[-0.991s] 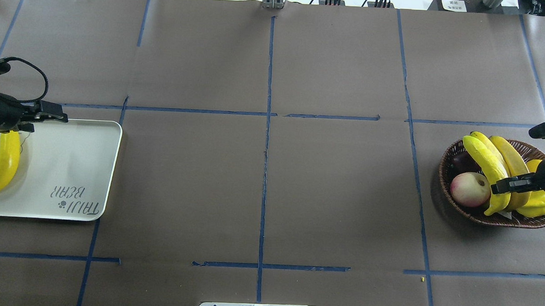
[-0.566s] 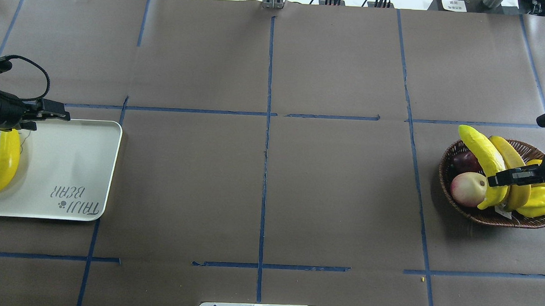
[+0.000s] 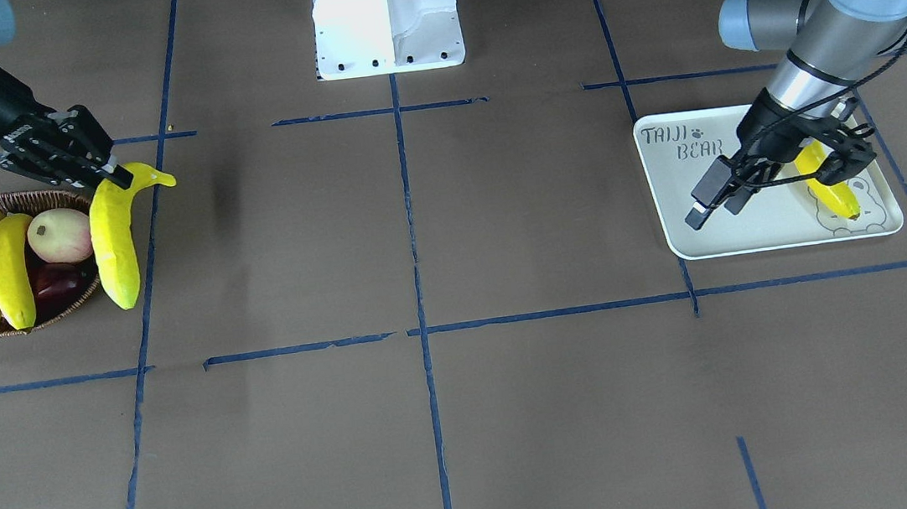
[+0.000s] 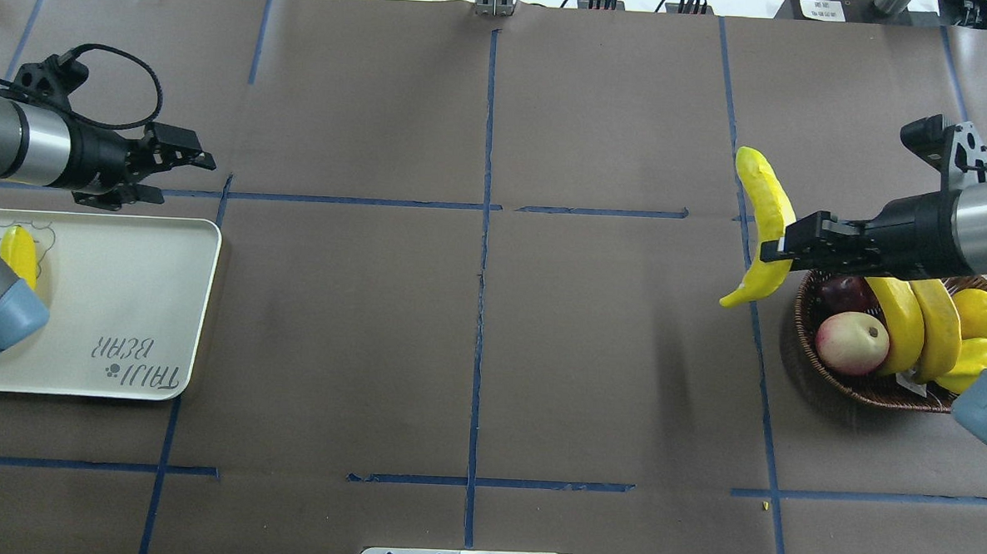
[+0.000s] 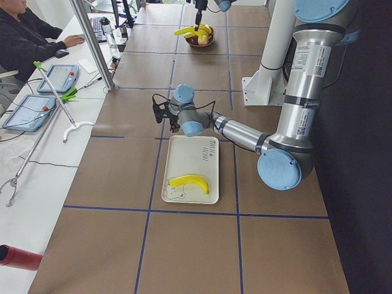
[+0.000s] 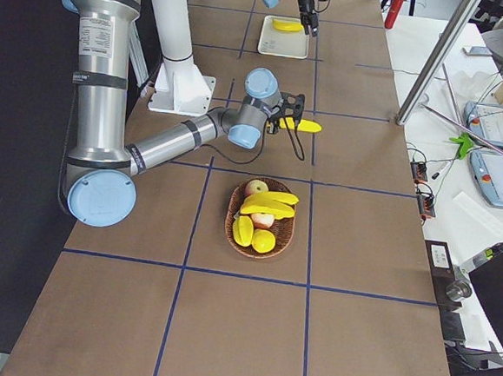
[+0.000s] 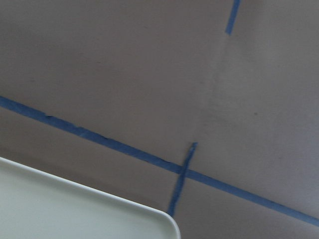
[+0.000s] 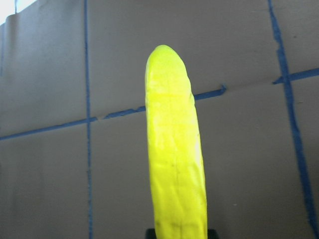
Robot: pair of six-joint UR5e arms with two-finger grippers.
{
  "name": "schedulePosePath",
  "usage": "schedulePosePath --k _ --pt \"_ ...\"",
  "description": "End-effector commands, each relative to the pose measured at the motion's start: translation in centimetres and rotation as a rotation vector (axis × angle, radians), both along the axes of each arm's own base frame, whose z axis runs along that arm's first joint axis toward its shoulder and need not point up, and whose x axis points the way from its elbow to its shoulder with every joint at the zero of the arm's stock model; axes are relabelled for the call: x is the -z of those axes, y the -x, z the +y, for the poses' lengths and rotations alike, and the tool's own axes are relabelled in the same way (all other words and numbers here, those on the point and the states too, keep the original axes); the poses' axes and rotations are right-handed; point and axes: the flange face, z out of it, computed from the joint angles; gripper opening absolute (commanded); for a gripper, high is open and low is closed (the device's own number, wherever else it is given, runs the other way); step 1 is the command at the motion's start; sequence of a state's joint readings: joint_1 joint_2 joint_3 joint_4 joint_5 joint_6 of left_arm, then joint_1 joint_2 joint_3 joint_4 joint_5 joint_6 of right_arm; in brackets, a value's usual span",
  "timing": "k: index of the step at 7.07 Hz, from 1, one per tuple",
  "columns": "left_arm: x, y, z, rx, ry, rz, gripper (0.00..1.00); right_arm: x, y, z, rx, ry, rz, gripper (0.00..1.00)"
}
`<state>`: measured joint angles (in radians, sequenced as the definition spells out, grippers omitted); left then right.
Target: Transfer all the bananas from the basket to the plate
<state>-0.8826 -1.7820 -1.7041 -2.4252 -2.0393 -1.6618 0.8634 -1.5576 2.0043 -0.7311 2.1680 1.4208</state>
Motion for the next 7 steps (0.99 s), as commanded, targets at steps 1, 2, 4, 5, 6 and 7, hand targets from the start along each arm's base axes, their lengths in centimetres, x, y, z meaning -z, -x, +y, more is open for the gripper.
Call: schedulePosePath --k 1,2,4,5,6,7 --pt "9.3 -4.4 1.8 -0.007 0.081 0.308 0.99 1.6 5.0 2.0 -0.046 -0.019 -0.125 0.02" --pt "14.8 -6.6 2.5 -0.043 0.096 0.406 0.99 3.1 7.6 3.1 -0.036 -0.038 -0.145 0.02" --pt "20.1 -13.2 6.9 -0.178 0.073 0.458 0.98 6.0 11.2 4.9 0.024 -0.069 -0.192 0.02" --pt "21.1 -13.8 6.5 -0.175 0.053 0.46 0.97 6.2 12.0 5.6 0.031 -0.071 -0.194 0.02" --pt "21.8 -14.9 7.1 -0.169 0.046 0.467 0.97 7.2 12.9 6.1 0.037 -0.081 -0.211 0.02" --pt "22.4 -16.5 6.6 -0.145 0.047 0.466 0.96 7.8 13.8 6.6 0.03 -0.085 -0.219 0.03"
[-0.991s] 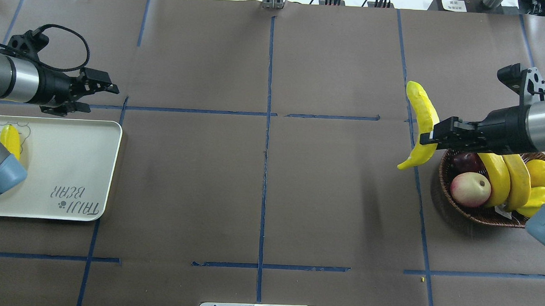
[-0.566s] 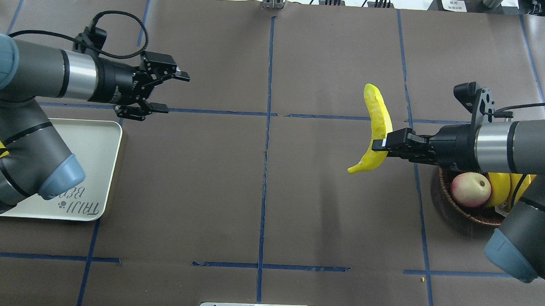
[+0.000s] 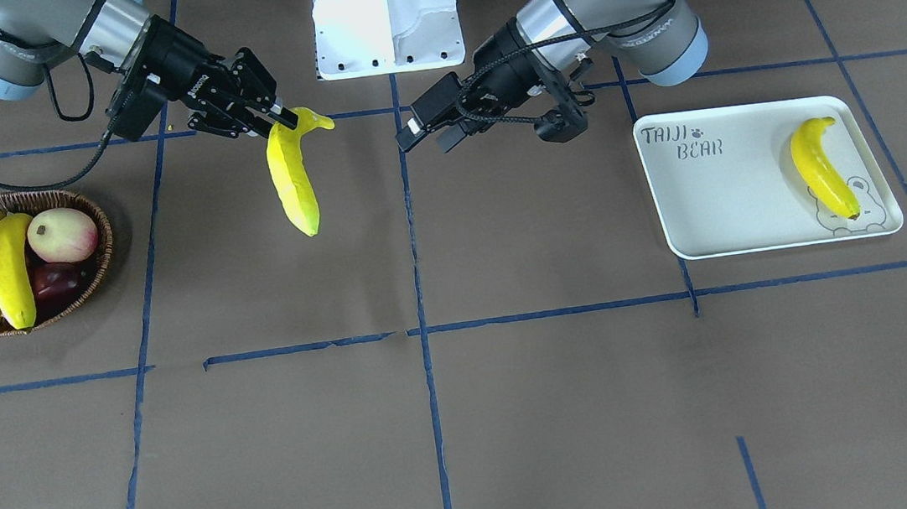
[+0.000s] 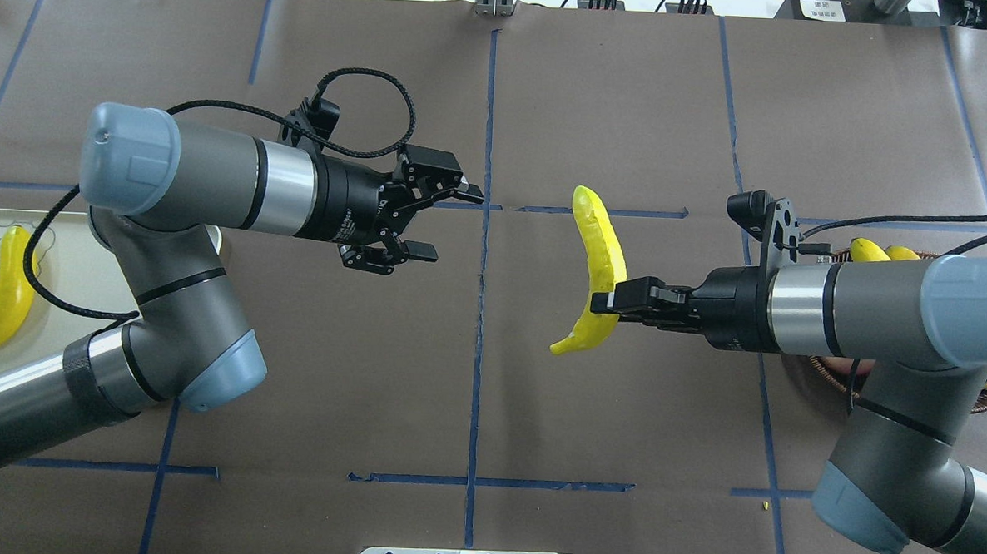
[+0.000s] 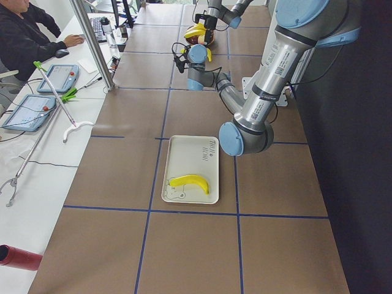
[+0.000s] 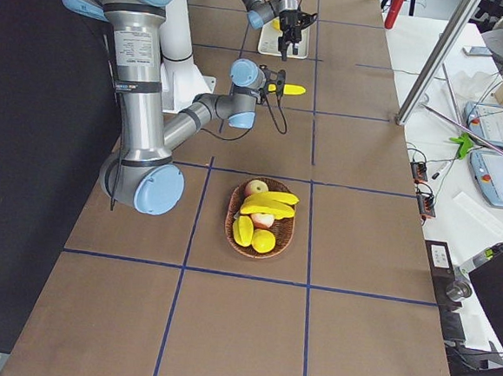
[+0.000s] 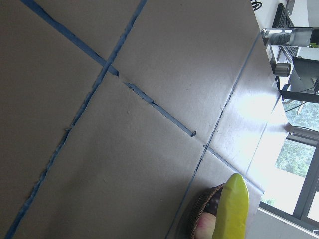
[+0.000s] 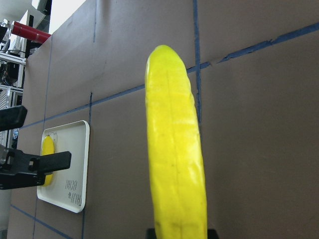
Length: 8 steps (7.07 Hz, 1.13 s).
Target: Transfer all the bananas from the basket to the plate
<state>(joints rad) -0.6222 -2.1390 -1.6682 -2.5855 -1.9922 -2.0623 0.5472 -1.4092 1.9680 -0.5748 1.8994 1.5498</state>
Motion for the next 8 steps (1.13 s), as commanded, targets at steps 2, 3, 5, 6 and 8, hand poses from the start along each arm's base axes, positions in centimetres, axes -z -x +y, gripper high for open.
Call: schedulePosePath --k 2,3,5,6,8 --pt "2.4 -5.4 -1.9 0.032 0.013 -0.011 0.96 0.9 1.9 1.3 -0.01 -0.007 -0.014 0.03" --pt "3.1 -6.6 -0.8 0.036 0.013 -0.001 0.96 1.1 2.1 1.5 -0.008 -0.009 -0.017 0.03" --pt "5.6 -9.5 0.7 0.056 0.009 0.02 0.96 1.0 2.7 1.8 -0.001 -0.007 -0.013 0.03" --pt "6.3 -10.8 0.6 0.06 0.013 0.017 0.96 1.0 2.7 1.8 0.001 -0.007 -0.013 0.03" --pt "6.0 -11.8 1.2 0.048 0.018 0.009 0.69 1.0 2.7 1.8 0.001 -0.008 -0.015 0.02"
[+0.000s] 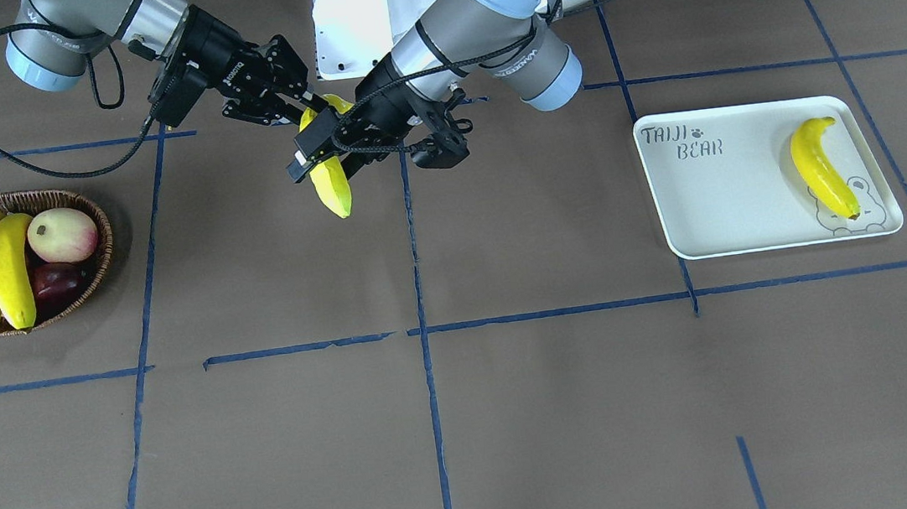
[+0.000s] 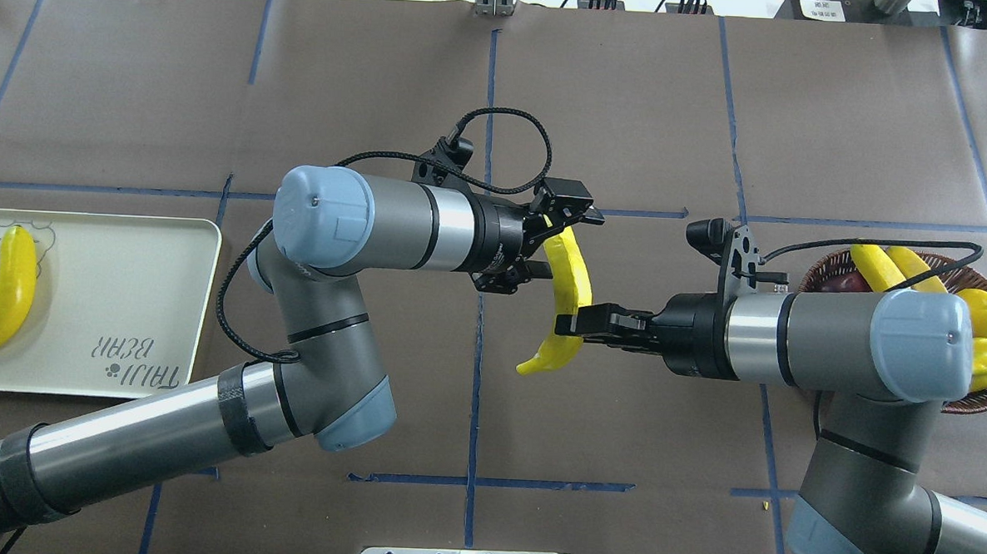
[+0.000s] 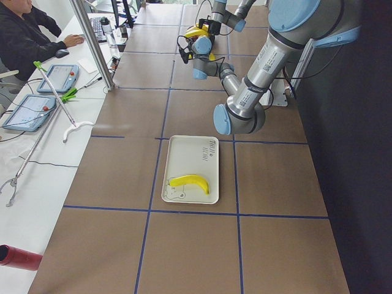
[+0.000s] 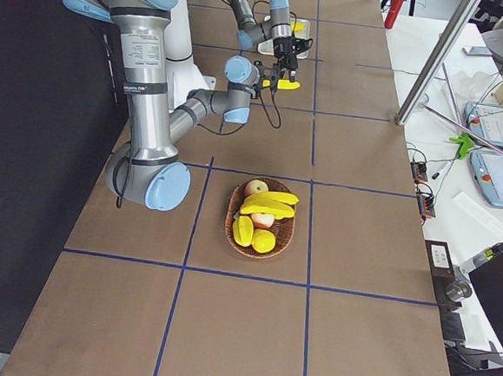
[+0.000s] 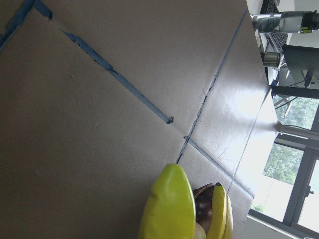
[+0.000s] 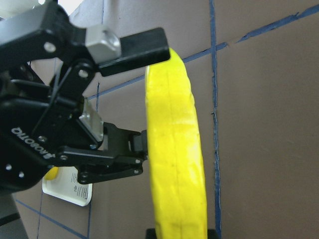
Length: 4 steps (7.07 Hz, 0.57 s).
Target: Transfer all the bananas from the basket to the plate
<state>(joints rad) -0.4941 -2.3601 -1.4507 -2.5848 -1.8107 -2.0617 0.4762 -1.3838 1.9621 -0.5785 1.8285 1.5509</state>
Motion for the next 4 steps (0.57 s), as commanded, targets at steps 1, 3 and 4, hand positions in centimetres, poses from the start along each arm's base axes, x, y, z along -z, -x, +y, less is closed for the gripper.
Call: schedulePosePath --k 1,3,4 --pt "-0.51 -0.61 0.28 -0.002 -0.043 -0.022 0.06 0.08 -0.08 -0.01 -0.001 -0.001 -0.003 0.02" --pt "-1.18 -0.59 0.29 0.003 -0.089 -0.041 0.0 0.03 -0.05 -0.02 -0.001 -0.004 -0.002 0.03" --pt "-1.13 -0.48 0.23 0.004 -0.088 -0.04 0.0 0.11 -0.15 -0.03 0.001 -0.004 -0.005 0.5"
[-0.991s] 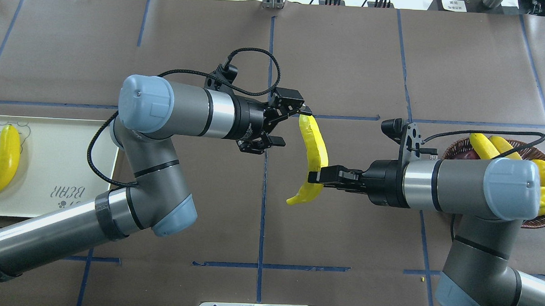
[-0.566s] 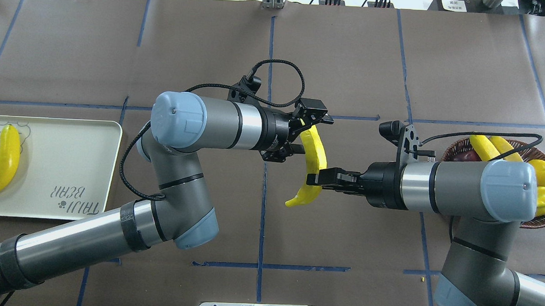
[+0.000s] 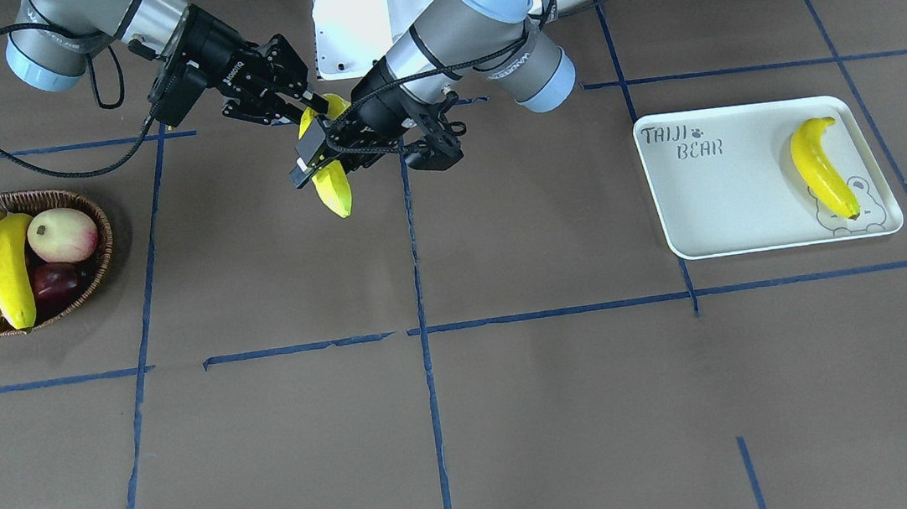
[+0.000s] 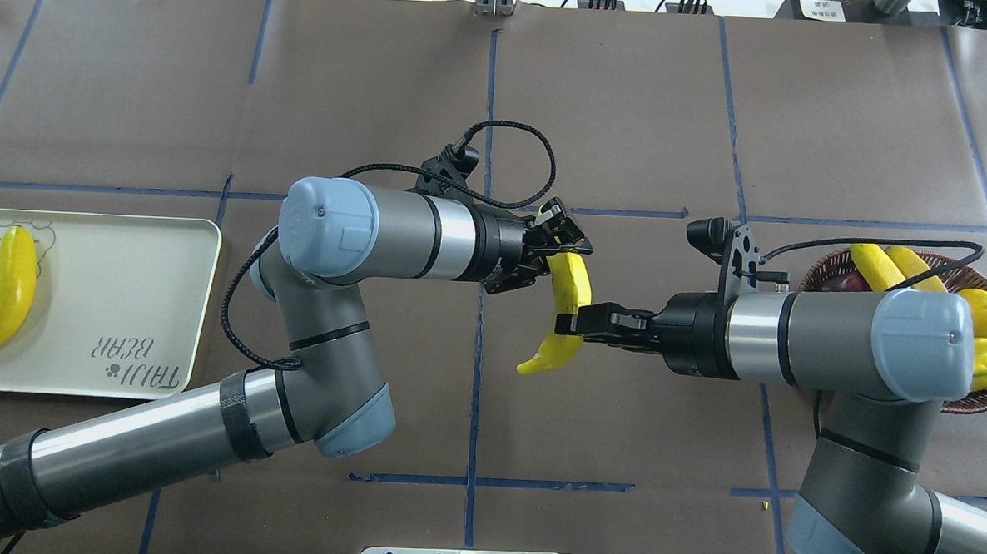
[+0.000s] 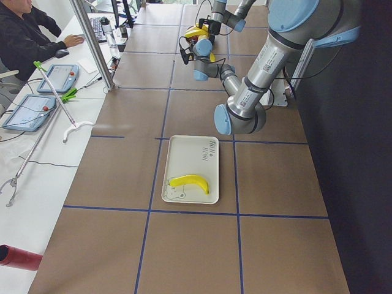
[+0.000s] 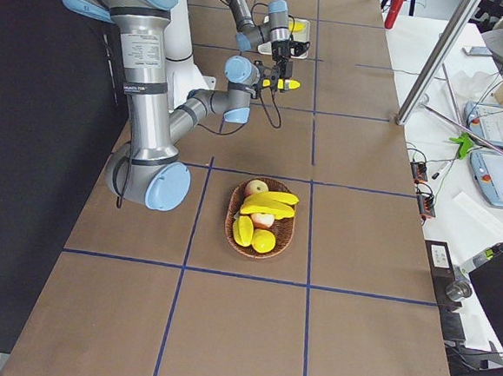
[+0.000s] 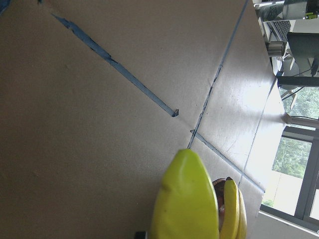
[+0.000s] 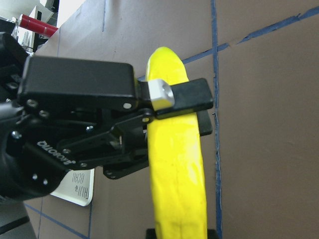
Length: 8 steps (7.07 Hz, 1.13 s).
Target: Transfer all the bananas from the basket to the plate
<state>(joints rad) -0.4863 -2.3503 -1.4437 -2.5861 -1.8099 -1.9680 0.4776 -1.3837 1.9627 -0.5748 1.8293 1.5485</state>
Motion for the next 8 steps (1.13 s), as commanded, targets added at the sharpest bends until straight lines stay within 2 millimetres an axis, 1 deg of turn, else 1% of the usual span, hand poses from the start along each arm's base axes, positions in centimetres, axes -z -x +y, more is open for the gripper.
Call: schedulePosePath --k 1,2,3,4,5,6,7,8 --pt "-0.2 0.1 -0.1 0.002 -0.004 -0.003 0.0 0.2 -0.2 0.0 -0.002 -0.002 -0.006 1.0" --pt "-0.1 0.2 -0.1 0.003 -0.004 -0.001 0.0 0.2 -0.4 -0.1 -0.003 -0.004 -0.006 1.0" --pt "-0.2 0.8 -0.9 0.017 -0.006 -0.005 0.0 0.3 -0.5 -0.1 -0.003 -0.004 -0.007 1.0" --pt "-0.7 2.4 -3.2 0.051 0.003 -0.018 0.0 0.2 -0.9 0.0 -0.002 -0.004 -0.007 1.0" --pt "-4.8 3.8 -5.3 0.061 0.057 -0.119 0.0 0.3 -1.5 -0.1 -0.006 -0.003 -0.004 1.0" --pt "-9.7 7.0 -6.9 0.072 0.1 -0.188 0.0 -0.6 -2.5 -0.3 -0.016 0.006 0.013 1.0" --pt "-16.3 11.8 -7.9 0.104 0.123 -0.263 0.0 -1.7 -3.6 -0.5 -0.029 0.016 0.03 1.0" --pt "-19.8 16.0 -8.5 0.091 0.04 -0.335 0.0 -2.8 -4.7 -0.8 -0.046 0.026 0.051 1.0"
